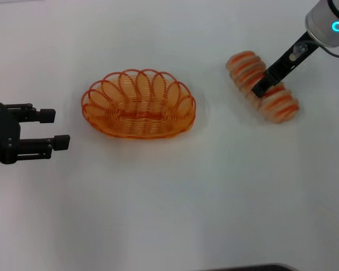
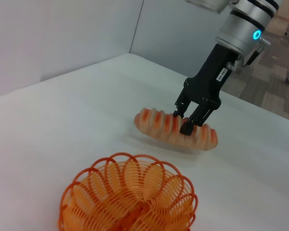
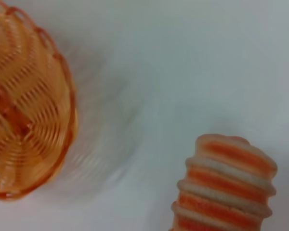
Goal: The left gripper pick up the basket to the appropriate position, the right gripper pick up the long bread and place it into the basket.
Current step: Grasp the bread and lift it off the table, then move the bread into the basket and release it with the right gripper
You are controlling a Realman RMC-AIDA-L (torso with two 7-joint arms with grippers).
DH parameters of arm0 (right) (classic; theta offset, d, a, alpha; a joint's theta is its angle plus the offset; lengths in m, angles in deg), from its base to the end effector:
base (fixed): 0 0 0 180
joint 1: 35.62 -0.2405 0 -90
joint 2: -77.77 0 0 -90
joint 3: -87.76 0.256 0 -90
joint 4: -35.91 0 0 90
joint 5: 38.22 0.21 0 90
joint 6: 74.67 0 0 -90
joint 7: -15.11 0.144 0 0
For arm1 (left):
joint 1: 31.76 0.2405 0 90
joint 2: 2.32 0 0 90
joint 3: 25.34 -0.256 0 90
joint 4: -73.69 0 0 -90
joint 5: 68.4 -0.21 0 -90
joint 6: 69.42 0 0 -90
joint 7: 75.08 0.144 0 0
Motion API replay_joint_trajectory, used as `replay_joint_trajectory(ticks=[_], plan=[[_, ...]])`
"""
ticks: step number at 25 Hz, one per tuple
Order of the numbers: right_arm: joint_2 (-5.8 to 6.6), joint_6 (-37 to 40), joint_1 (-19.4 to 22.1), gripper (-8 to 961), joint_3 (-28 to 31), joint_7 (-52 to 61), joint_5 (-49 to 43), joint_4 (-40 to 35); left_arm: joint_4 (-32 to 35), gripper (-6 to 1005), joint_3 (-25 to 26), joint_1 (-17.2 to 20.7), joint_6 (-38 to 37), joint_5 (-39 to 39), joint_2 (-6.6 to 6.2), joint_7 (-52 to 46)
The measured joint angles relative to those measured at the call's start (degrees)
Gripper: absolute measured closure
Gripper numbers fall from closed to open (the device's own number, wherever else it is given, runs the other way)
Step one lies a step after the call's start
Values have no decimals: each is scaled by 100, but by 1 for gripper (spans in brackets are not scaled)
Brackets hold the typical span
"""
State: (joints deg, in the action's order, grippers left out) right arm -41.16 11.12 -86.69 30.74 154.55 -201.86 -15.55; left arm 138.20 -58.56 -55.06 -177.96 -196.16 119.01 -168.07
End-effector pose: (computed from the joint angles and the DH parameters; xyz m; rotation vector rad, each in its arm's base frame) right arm 0.2060 0.4057 0.0096 -2.4895 1.0877 -0.5950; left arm -0.2720 0.2824 0.0611 -2.8209 -0.7221 -0.4445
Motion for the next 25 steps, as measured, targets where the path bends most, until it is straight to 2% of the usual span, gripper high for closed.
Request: replay_joint_trajectory(ticks=[5,12,25], plan=[[-40,-378,42,454,59,-1022,72,-133,-8,295,90,-13,62,53,12,-17],[-15,-637,42,518,233,-2777,1091,-330,-194,296,370,-35,96,137,-2,-32],[-126,245,-541,617,-74,-3619,1098,-514,-230,295,382,9,86,143,12,-43]])
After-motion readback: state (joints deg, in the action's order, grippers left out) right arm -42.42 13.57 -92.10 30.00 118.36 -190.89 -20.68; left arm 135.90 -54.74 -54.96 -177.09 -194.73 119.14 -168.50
